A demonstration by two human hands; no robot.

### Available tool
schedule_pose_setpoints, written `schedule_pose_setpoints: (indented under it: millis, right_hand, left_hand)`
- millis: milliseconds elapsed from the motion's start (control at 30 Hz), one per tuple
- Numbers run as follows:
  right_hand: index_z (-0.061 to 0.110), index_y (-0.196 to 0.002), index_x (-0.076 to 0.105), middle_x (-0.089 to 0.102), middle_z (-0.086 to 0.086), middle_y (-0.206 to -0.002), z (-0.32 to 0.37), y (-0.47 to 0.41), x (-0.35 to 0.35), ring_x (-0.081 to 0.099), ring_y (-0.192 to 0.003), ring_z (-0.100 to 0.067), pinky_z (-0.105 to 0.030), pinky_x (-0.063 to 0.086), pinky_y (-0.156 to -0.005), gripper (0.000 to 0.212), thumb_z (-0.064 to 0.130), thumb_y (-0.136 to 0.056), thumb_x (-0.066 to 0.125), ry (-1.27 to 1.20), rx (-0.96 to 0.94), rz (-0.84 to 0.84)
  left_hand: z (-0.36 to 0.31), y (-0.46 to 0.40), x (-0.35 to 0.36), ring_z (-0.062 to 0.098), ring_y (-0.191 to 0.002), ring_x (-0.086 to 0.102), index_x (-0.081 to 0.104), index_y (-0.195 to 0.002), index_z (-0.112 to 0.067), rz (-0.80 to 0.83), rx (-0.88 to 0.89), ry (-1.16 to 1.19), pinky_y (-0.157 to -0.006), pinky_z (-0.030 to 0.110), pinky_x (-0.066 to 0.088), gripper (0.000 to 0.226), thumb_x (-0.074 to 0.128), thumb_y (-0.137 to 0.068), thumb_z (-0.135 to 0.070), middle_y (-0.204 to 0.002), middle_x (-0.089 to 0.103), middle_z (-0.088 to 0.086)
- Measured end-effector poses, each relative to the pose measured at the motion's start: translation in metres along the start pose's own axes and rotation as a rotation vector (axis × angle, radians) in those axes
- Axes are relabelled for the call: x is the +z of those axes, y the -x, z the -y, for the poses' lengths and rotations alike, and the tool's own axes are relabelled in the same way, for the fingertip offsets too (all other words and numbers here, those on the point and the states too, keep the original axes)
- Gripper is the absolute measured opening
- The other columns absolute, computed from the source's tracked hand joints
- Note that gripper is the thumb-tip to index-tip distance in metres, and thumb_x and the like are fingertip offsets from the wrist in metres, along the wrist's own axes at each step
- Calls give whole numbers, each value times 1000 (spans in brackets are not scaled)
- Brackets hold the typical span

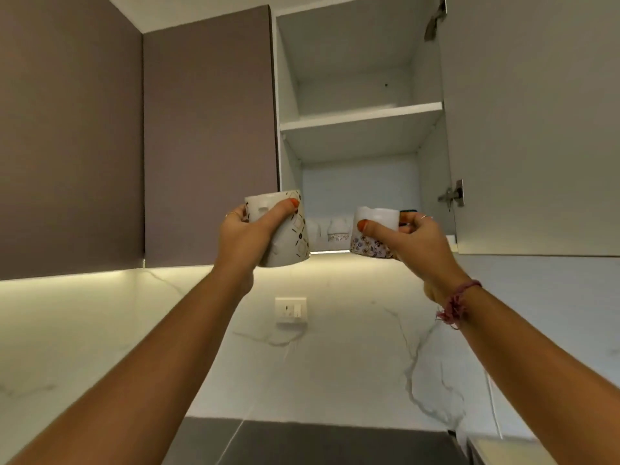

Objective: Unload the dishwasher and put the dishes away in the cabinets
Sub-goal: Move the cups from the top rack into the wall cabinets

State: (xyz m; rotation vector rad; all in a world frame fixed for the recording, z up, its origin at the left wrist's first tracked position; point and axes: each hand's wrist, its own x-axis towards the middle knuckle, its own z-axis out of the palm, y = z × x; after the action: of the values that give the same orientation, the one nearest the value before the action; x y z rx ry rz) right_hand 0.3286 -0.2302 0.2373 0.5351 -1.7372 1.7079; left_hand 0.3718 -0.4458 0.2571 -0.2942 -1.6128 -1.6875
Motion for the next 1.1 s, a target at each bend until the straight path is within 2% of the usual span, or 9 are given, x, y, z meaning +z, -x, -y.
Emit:
schedule_pose_setpoints:
  millis: [67, 167, 400, 467, 567, 700, 800, 933, 1100]
  right_hand:
    - [13, -115, 53, 64, 0, -100, 4, -28, 12, 66, -79, -10, -24, 52, -64, 70, 43, -61, 85, 18, -35, -36]
    - [17, -114, 52, 65, 0, -100, 6, -77, 34, 67, -83, -12, -33, 57, -75, 67, 46, -62, 83, 94, -108, -71]
    - [22, -96, 56, 64, 6, -92, 17, -175, 75, 65, -91, -13, -37, 56, -85, 41, 44, -70, 78, 182, -272, -152]
    - [22, -99, 57, 63, 8, -92, 20, -201, 83, 64, -91, -11, -34, 55, -84, 41, 44, -71, 77, 171, -308, -183]
    - [19, -103, 60, 65, 6, -94, 27, -239, 92, 63, -89, -9, -29, 54, -79, 44, 46, -72, 75, 164, -343, -214]
    - [18, -101, 64, 68, 6, -91, 50, -293, 98, 62, -77, -3, -20, 47, -65, 40, 48, -75, 71, 120, -435, -245]
    - [13, -101, 67, 68, 5, -90, 73, -334, 100, 59, -73, -5, -19, 42, -60, 44, 49, -77, 68, 105, -455, -249]
    - [10, -104, 68, 70, -1, -97, 85, -384, 102, 66, -87, -13, -24, 50, -74, 50, 51, -77, 68, 173, -488, -230]
    - [6, -118, 54, 64, -3, -105, 82, -429, 106, 62, -88, -15, -27, 49, -73, 68, 57, -74, 67, 244, -467, -231]
  left_hand:
    - [2, -36, 6, 14, -78, 70, 63, -101, -18, 7, 16, 32, -52, 24, 54, 45, 80, -67, -44, -93, 72, 1]
    - [5, -96, 13, 16, -79, 71, 66, -96, -16, 34, 60, 70, -55, 23, 53, 42, 79, -68, -45, -91, 74, 2]
    - [8, -205, 39, 10, -72, 70, 66, -95, -14, 43, 152, 160, -52, 19, 53, 43, 80, -68, -45, -89, 72, 0]
    - [9, -232, 49, 12, -70, 69, 66, -94, -13, 32, 190, 174, -51, 21, 54, 45, 81, -66, -44, -87, 71, 1]
    - [4, -269, 64, 16, -77, 71, 65, -94, -14, 35, 232, 203, -66, 36, 60, 49, 82, -62, -46, -91, 72, 3]
    - [-13, -311, 86, 8, -68, 67, 63, -99, -13, -18, 311, 235, -58, 23, 56, 55, 82, -62, -50, -86, 70, -3]
    - [-35, -341, 104, 10, -71, 67, 62, -104, -11, -41, 350, 260, -63, 27, 58, 62, 81, -62, -52, -88, 69, -2]
    - [-51, -374, 125, 13, -80, 68, 58, -111, -11, -56, 395, 242, -72, 33, 59, 70, 79, -61, -56, -98, 69, 1]
    - [-55, -401, 150, 12, -81, 65, 49, -118, -12, -43, 432, 159, -74, 33, 58, 72, 76, -67, -56, -104, 64, 2]
